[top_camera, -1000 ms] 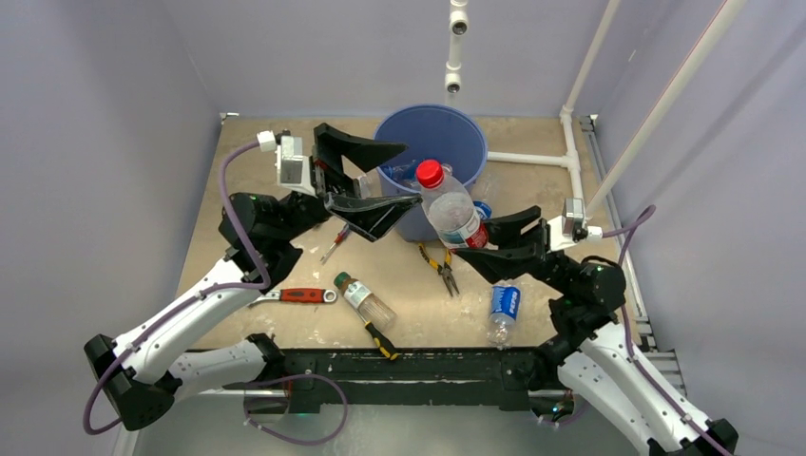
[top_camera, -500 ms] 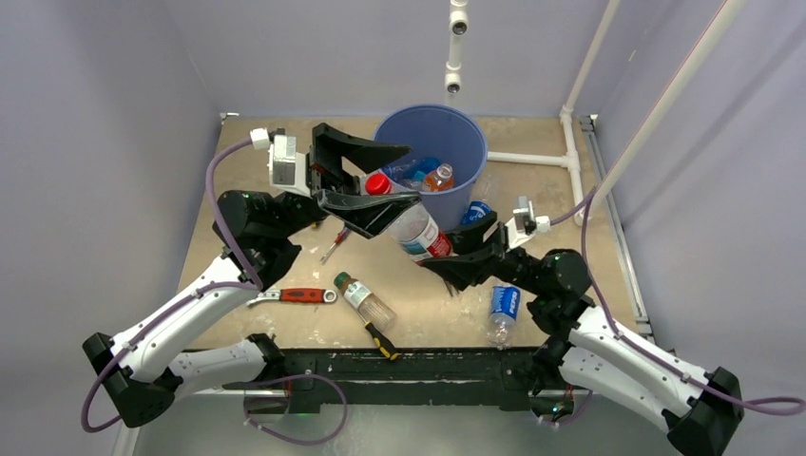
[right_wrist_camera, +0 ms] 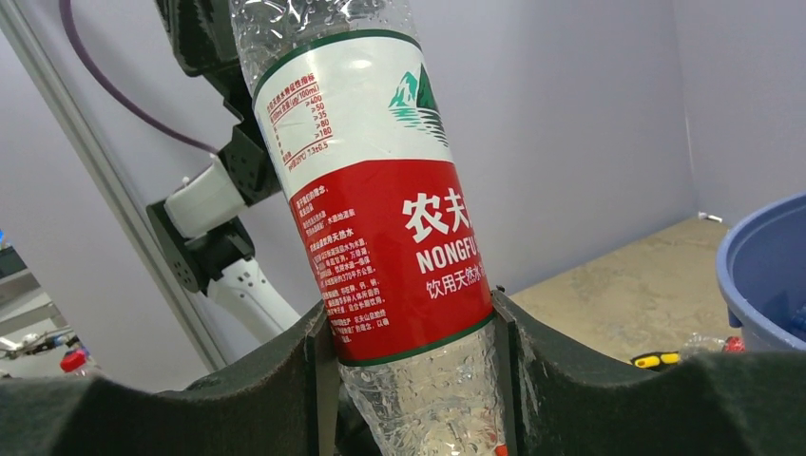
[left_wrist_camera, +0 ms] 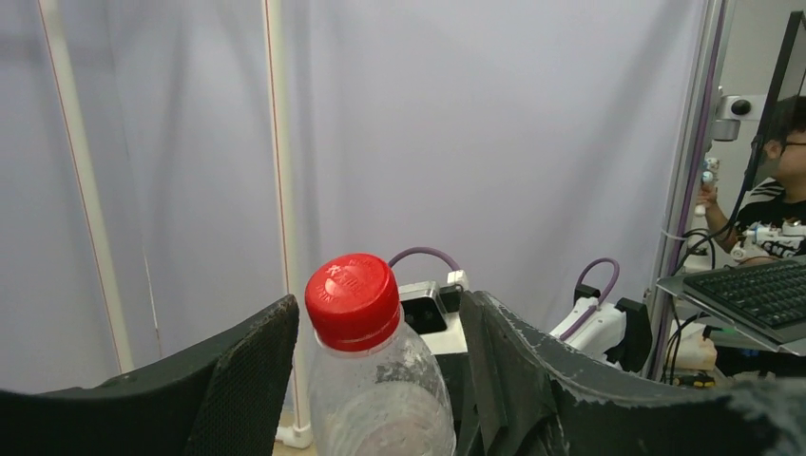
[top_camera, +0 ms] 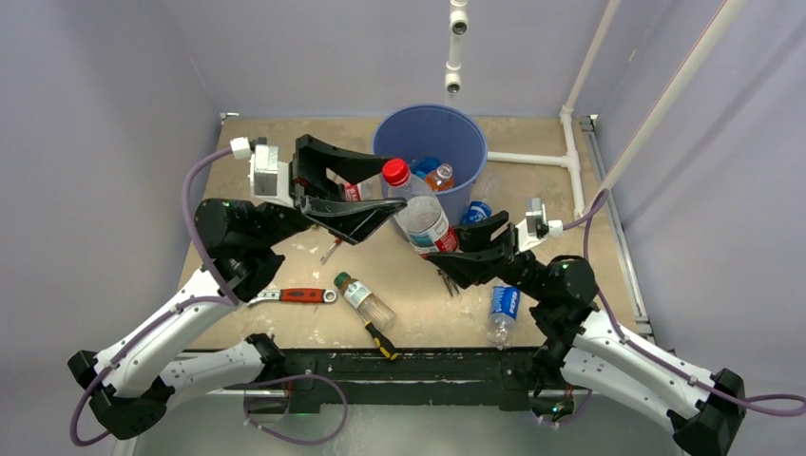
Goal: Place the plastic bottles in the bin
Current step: Place the plastic bottle in the trash bin.
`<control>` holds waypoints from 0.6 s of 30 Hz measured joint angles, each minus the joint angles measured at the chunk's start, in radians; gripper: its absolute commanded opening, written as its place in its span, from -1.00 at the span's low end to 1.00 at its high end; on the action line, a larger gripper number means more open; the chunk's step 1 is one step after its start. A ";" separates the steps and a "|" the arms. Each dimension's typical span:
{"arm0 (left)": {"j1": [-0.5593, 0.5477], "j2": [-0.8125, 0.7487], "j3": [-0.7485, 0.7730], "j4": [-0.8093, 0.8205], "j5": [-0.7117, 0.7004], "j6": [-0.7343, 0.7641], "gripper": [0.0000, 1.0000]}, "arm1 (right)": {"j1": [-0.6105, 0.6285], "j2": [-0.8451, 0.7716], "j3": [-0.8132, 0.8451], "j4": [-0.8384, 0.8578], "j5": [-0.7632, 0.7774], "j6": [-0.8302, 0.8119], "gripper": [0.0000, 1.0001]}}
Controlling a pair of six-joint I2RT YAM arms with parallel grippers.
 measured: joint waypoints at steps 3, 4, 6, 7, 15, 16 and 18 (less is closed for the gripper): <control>0.000 -0.018 0.000 -0.009 -0.001 0.006 -0.02 | 0.003 -0.002 0.000 0.017 0.005 0.001 -0.35; 0.000 -0.022 0.000 -0.013 -0.001 0.007 -0.01 | 0.005 -0.001 0.000 0.022 0.005 0.001 -0.35; 0.000 -0.023 0.000 -0.019 -0.002 0.006 0.03 | 0.010 0.005 0.000 0.029 0.005 0.001 -0.35; 0.000 -0.021 0.000 -0.024 -0.001 0.006 0.03 | 0.013 0.008 0.000 0.030 0.005 0.001 -0.35; 0.000 0.009 0.006 -0.049 0.007 -0.002 -0.27 | 0.042 0.025 0.000 0.022 0.023 -0.004 -0.35; 0.000 0.011 0.007 -0.049 0.006 -0.004 -0.32 | 0.043 0.025 0.000 0.021 0.026 -0.005 -0.35; 0.000 0.014 0.011 -0.049 0.009 -0.007 -0.44 | 0.044 0.025 0.000 0.021 0.028 -0.010 -0.35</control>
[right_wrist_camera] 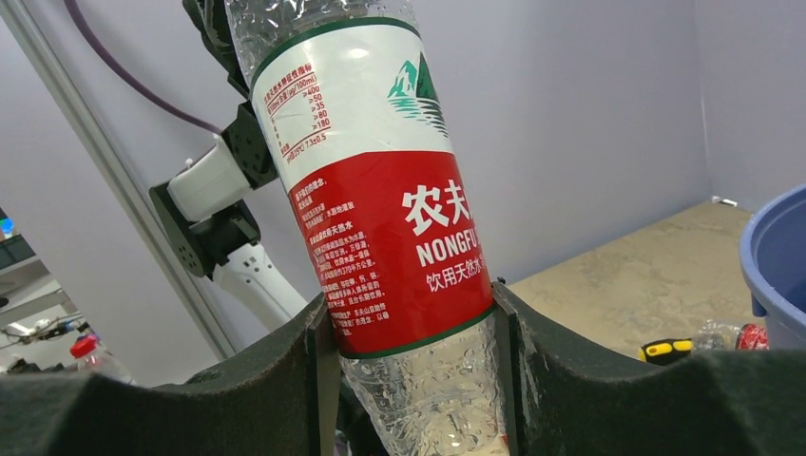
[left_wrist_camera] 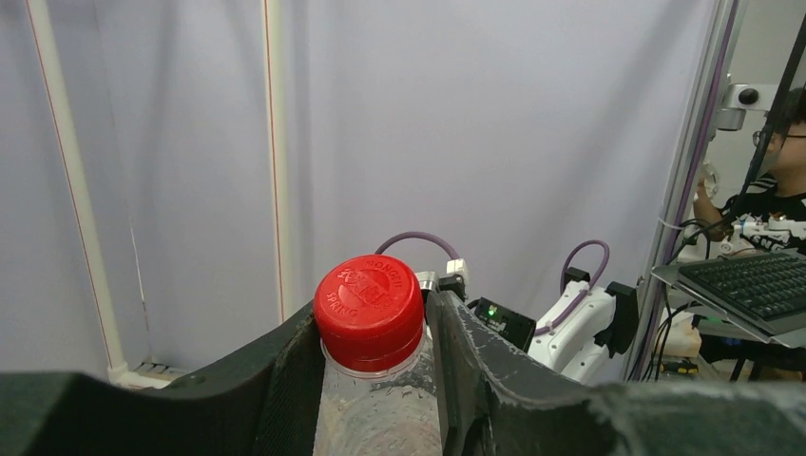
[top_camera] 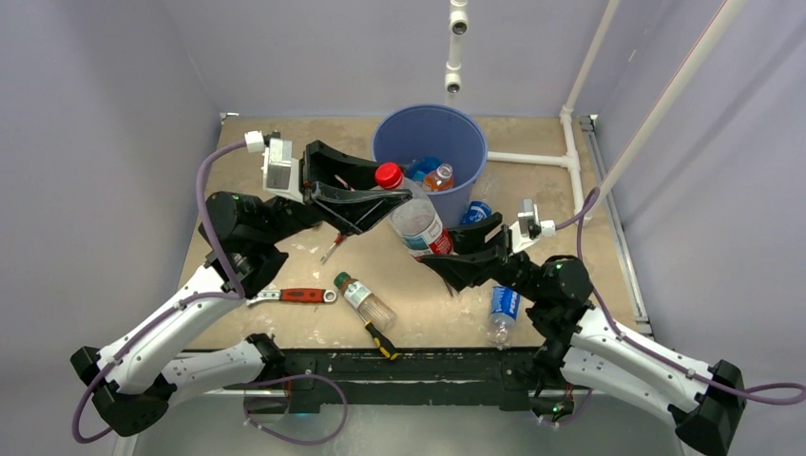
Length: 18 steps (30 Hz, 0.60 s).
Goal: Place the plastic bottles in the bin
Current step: Place the plastic bottle in the trash bin.
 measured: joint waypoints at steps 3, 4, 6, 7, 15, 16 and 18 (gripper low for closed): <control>0.000 0.002 0.006 -0.001 0.008 -0.001 -0.72 | 0.005 0.001 0.000 0.001 0.002 -0.006 -0.34; 0.000 0.003 0.008 -0.002 0.011 -0.002 -0.85 | 0.006 0.003 0.001 0.001 0.003 -0.009 -0.32; 0.000 0.006 0.011 -0.002 0.016 -0.002 -1.00 | 0.008 0.008 0.002 0.002 0.005 -0.010 -0.21; 0.000 0.008 0.014 -0.003 0.019 -0.001 -1.00 | 0.008 0.011 0.002 0.002 0.007 -0.011 -0.09; 0.000 0.012 0.025 -0.019 0.018 0.008 -1.00 | 0.014 0.004 0.043 -0.086 0.021 -0.019 0.78; 0.000 0.012 0.025 -0.026 0.018 0.013 -1.00 | 0.014 -0.005 0.048 -0.109 0.027 -0.021 0.83; 0.000 0.012 0.025 -0.037 0.008 0.023 -1.00 | 0.014 -0.028 0.054 -0.143 0.041 -0.024 0.95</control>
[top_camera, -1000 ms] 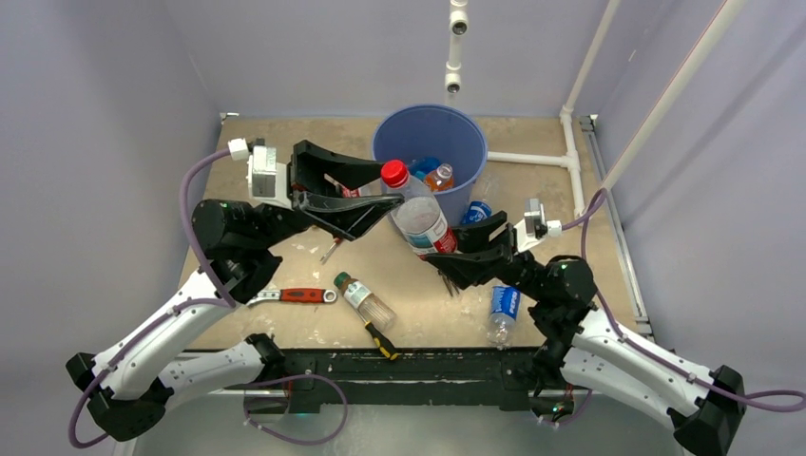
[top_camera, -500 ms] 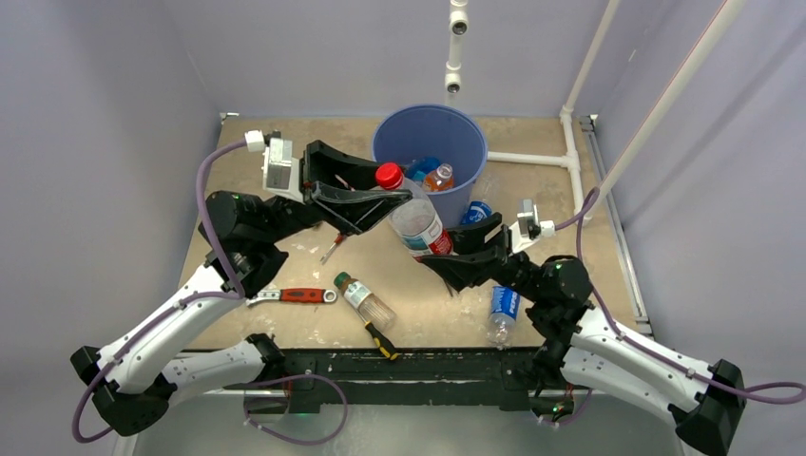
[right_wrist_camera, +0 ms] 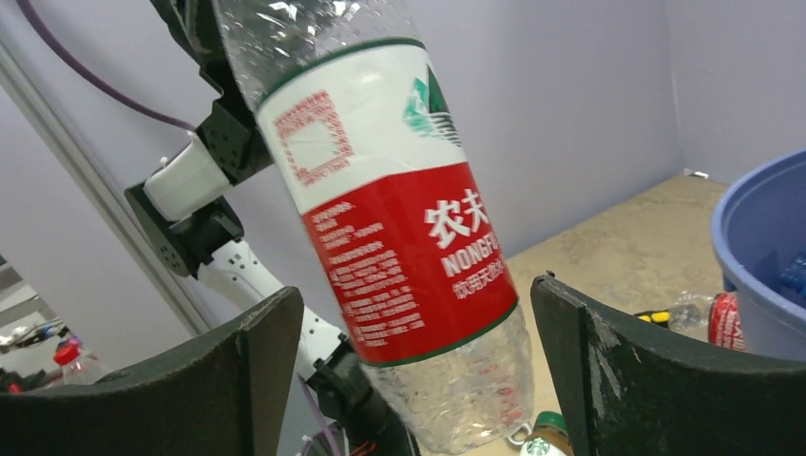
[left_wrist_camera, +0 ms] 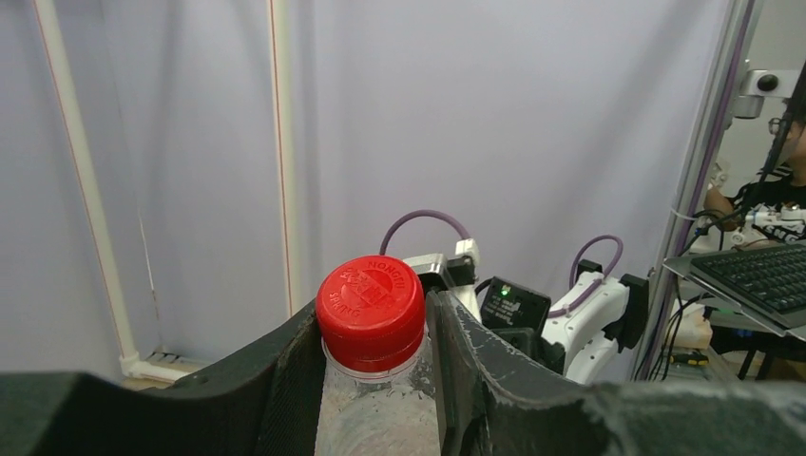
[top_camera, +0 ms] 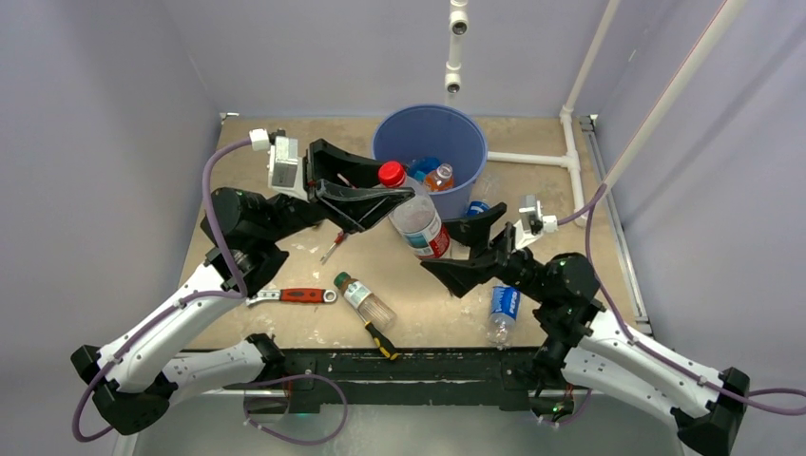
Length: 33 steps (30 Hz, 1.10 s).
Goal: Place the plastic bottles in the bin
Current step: Place the plastic bottle in the trash bin.
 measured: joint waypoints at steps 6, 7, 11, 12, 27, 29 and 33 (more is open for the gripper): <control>0.000 -0.007 0.000 -0.018 -0.052 0.033 -1.00 | 0.000 -0.077 0.049 -0.119 0.055 -0.016 0.98; 0.000 -0.010 0.000 -0.020 -0.067 0.044 -1.00 | 0.000 -0.094 0.058 -0.145 0.066 -0.021 0.98; 0.000 -0.023 0.007 -0.028 -0.145 0.125 -1.00 | 0.000 -0.183 0.093 -0.270 0.146 -0.053 0.98; 0.000 -0.020 0.019 -0.037 -0.170 0.154 -1.00 | 0.000 -0.208 0.101 -0.303 0.178 -0.063 0.98; 0.000 0.424 0.317 0.037 -0.414 0.528 -1.00 | 0.000 -0.404 0.120 -0.576 0.605 -0.085 0.93; 0.000 0.510 0.334 0.041 -0.425 0.554 -1.00 | 0.000 -0.404 0.112 -0.592 0.615 -0.080 0.93; 0.000 0.640 0.354 0.069 -0.430 0.582 -1.00 | 0.000 -0.404 0.098 -0.610 0.629 -0.071 0.92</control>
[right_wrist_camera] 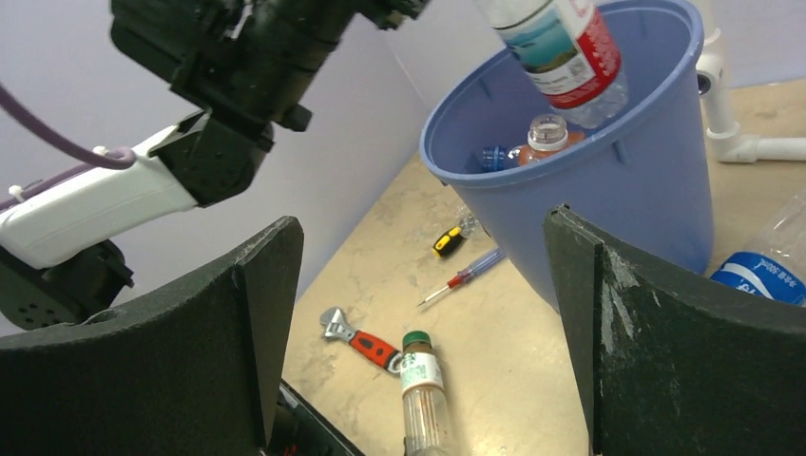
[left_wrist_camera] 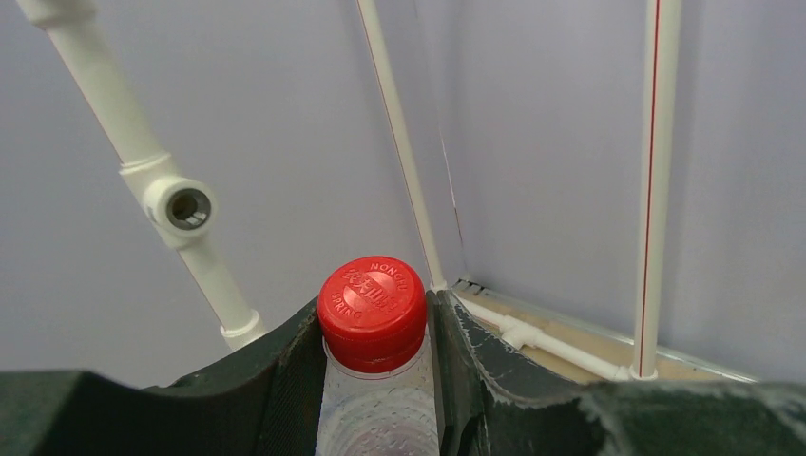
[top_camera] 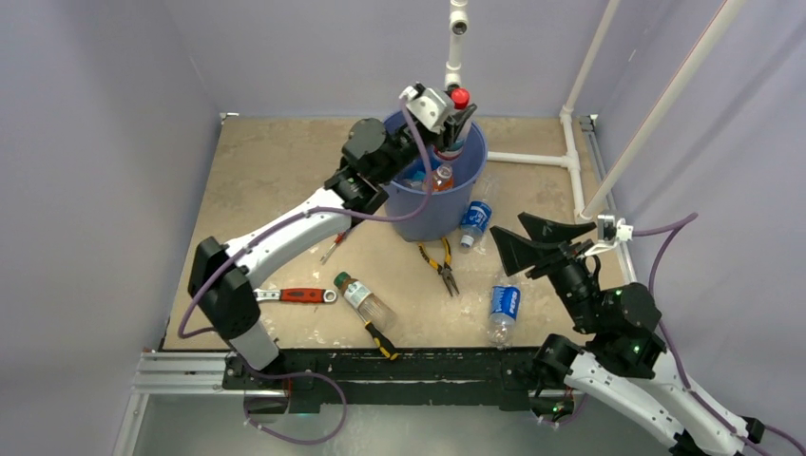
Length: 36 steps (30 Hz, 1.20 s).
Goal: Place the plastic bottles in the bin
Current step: Place the plastic bottle in the trash bin.
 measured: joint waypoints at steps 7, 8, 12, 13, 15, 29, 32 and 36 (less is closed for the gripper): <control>0.002 0.143 0.078 0.050 -0.001 0.039 -1.00 | 0.000 0.000 -0.027 -0.009 0.001 0.021 0.91; 0.002 0.156 0.087 0.054 -0.001 0.046 -1.00 | 0.000 -0.001 -0.031 -0.011 0.002 0.024 0.91; 0.009 0.183 0.089 0.057 -0.002 0.055 -1.00 | 0.000 -0.005 -0.046 -0.018 0.003 0.030 0.91; 0.014 0.190 0.085 0.059 -0.003 0.055 -1.00 | 0.000 -0.005 -0.047 -0.019 0.003 0.031 0.91; 0.023 0.195 0.067 0.061 -0.008 0.053 -1.00 | 0.000 -0.007 -0.048 -0.019 0.003 0.031 0.91; 0.081 0.248 0.011 0.010 -0.048 0.018 -1.00 | 0.000 -0.009 -0.048 -0.028 0.004 0.032 0.91; 0.092 0.262 0.011 0.024 -0.045 -0.011 -1.00 | 0.000 -0.010 -0.048 -0.043 0.006 0.034 0.91; 0.103 0.262 0.011 0.023 -0.032 -0.049 -1.00 | 0.000 -0.016 -0.048 -0.062 0.011 0.035 0.91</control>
